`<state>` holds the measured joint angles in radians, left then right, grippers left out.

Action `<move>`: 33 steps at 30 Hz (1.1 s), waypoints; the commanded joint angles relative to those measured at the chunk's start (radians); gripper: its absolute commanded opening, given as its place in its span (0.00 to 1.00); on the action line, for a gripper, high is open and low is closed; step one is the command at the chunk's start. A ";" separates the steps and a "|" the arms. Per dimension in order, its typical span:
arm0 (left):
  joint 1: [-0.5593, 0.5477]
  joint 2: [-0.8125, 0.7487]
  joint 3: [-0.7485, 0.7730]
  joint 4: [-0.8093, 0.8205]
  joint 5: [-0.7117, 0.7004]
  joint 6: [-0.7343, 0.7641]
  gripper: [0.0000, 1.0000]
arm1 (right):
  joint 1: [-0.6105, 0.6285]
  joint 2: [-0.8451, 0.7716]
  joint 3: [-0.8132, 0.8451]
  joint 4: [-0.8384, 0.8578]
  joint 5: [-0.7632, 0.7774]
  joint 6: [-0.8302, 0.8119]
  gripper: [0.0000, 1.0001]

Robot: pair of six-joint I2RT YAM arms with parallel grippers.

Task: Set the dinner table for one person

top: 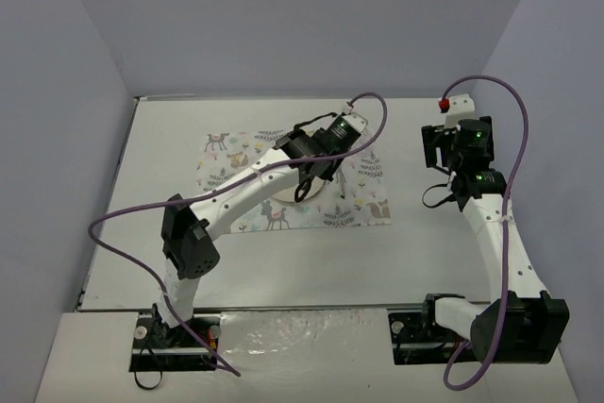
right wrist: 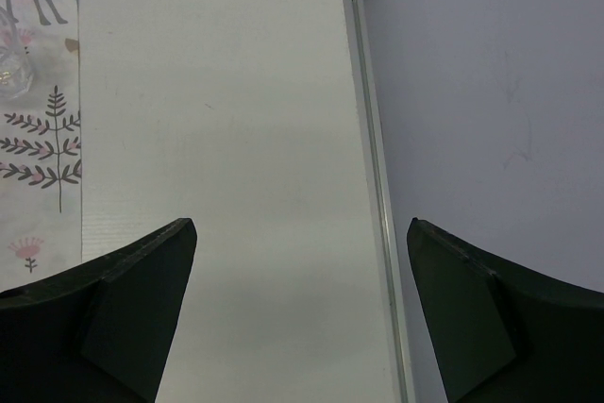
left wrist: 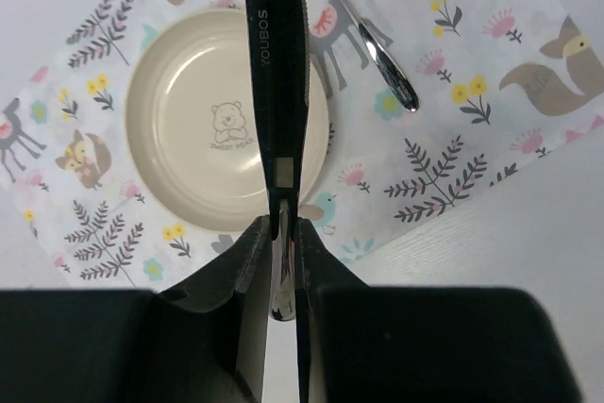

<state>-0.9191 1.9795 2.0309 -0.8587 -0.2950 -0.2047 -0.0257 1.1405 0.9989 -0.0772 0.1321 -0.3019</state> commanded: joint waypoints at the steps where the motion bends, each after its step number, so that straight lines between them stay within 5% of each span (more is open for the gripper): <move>1: 0.124 -0.122 0.096 -0.017 -0.050 0.027 0.00 | -0.003 -0.002 0.040 0.068 -0.013 0.017 0.91; 5: 0.298 -0.127 0.117 -0.037 -0.057 -0.011 0.00 | -0.004 0.011 0.048 0.066 -0.034 0.028 0.91; 14: 0.576 -0.098 -0.133 -0.015 0.115 -0.108 0.00 | -0.004 0.040 0.047 0.063 -0.077 0.051 0.91; 33: 0.691 0.142 -0.095 -0.046 0.476 -0.239 0.00 | -0.003 0.072 0.002 0.068 -0.074 0.054 0.91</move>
<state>-0.2540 2.1322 1.8904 -0.9144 0.1063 -0.3915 -0.0257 1.1957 0.9947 -0.0708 0.0525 -0.2577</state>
